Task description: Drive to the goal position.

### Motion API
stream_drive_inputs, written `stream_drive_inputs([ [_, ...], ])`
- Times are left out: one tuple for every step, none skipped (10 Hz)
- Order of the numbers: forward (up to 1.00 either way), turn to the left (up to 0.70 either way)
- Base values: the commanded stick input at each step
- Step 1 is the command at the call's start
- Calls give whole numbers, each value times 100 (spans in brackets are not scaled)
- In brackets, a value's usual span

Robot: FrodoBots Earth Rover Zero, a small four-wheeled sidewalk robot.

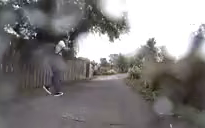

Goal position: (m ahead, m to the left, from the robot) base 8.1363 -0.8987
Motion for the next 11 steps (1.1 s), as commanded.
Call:
stream_drive_inputs([
  [85,0],
  [85,-28],
  [85,-3],
  [85,0],
  [85,0],
  [85,0],
  [85,0],
  [85,0],
  [85,0],
  [85,0],
  [85,0],
])
